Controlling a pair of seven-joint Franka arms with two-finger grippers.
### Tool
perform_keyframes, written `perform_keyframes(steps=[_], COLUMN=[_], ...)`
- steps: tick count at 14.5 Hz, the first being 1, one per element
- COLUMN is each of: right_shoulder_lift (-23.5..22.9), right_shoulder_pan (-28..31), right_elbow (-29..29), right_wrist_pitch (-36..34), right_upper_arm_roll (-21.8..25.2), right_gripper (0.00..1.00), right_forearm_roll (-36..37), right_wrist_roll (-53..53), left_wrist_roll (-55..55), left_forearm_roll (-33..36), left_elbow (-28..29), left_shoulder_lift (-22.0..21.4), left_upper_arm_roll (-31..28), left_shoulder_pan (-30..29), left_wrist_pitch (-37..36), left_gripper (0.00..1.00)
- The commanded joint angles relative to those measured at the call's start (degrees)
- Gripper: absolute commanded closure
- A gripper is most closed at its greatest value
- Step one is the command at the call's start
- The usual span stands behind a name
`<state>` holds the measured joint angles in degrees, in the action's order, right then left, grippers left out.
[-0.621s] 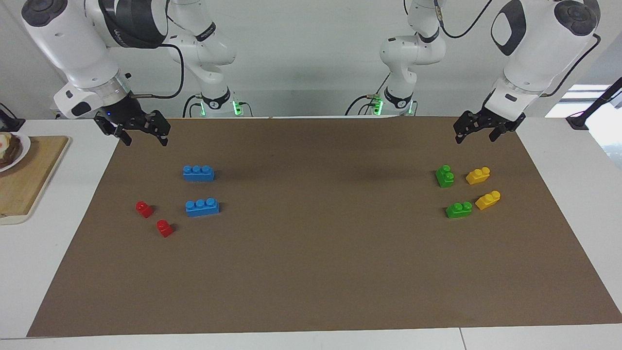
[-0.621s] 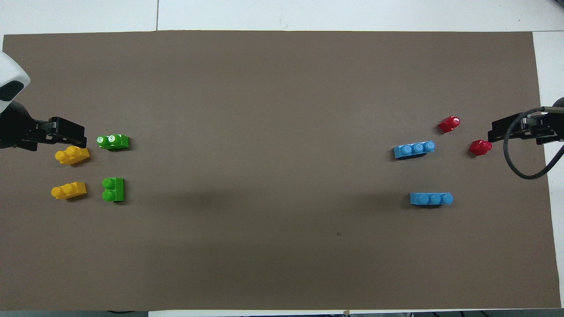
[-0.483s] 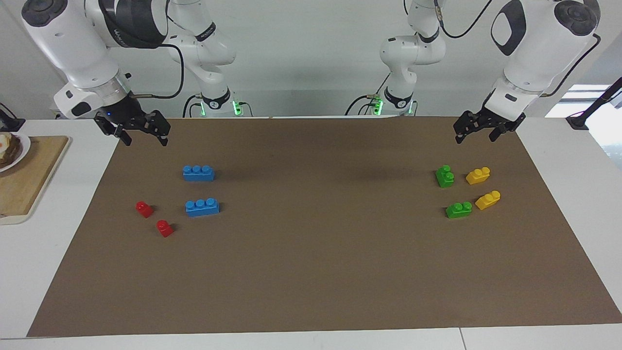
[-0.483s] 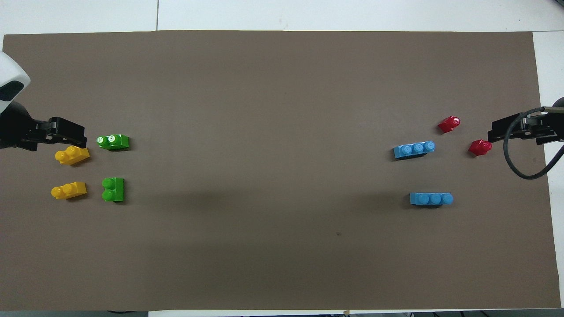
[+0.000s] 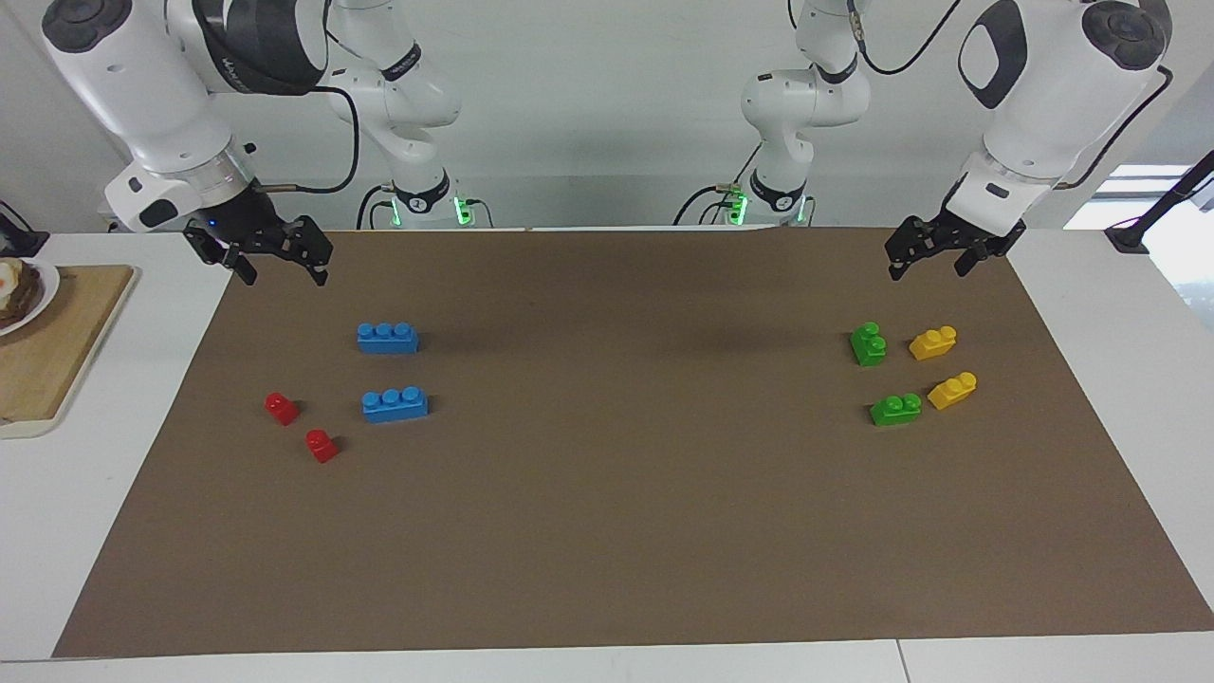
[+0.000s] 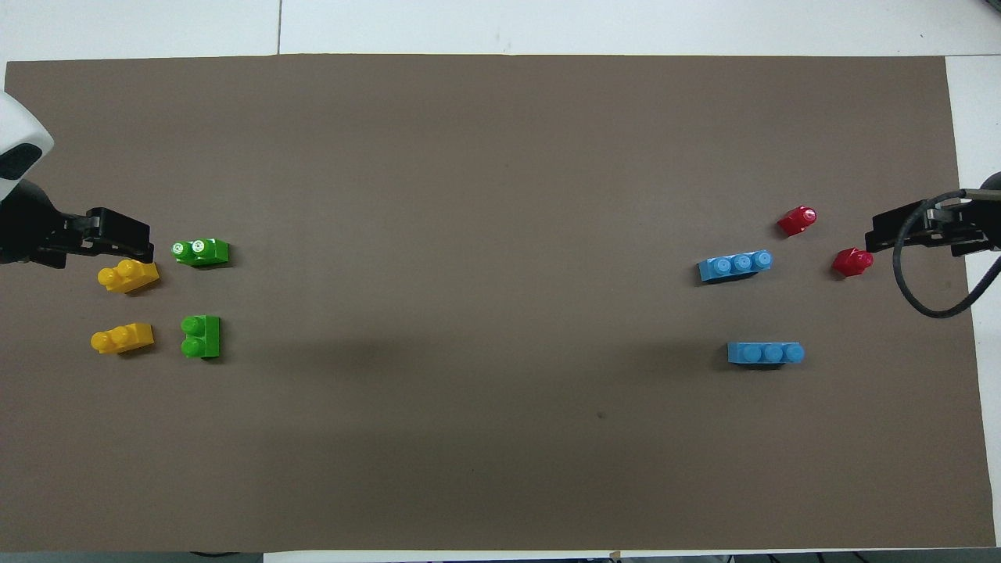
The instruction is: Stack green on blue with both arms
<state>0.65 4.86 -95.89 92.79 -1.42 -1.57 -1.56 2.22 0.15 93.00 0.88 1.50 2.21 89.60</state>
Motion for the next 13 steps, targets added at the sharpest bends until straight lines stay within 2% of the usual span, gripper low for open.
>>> perform_keyframes(steps=[1,8,11,13], right_shoulder_lift=[-0.5,-0.2,-0.6,-1.4], right_shoulder_pan=[0.2,0.1,0.1,0.2], right_elbow=[0.6,-0.5,-1.3,-2.3], right_wrist_pitch=[0.0,0.0,1.8,3.4], right_upper_arm_roll=[-0.2,-0.6,-0.6,-0.6], right_gripper=[0.00,0.00,0.00,0.00], right_forearm_roll=[1.3,0.3,-3.4,-5.3], right_wrist_roll=[-9.1,-40.3,-58.1,-65.3], left_wrist_roll=[0.7,0.7,0.1,-0.1], left_forearm_roll=[-0.6,-0.5,-0.2,0.1], left_elbow=[0.2,0.3,4.2,5.5], left_shoulder_lift=[-0.5,-1.1,-3.2,-3.7], left_upper_arm_roll=[-0.4,0.1,-0.1,-0.3], left_shoulder_pan=[0.6,0.6,0.1,0.1], left_wrist_pitch=[-0.7,-0.8,-1.2,0.4], left_gripper=[0.00,0.00,0.00,0.00])
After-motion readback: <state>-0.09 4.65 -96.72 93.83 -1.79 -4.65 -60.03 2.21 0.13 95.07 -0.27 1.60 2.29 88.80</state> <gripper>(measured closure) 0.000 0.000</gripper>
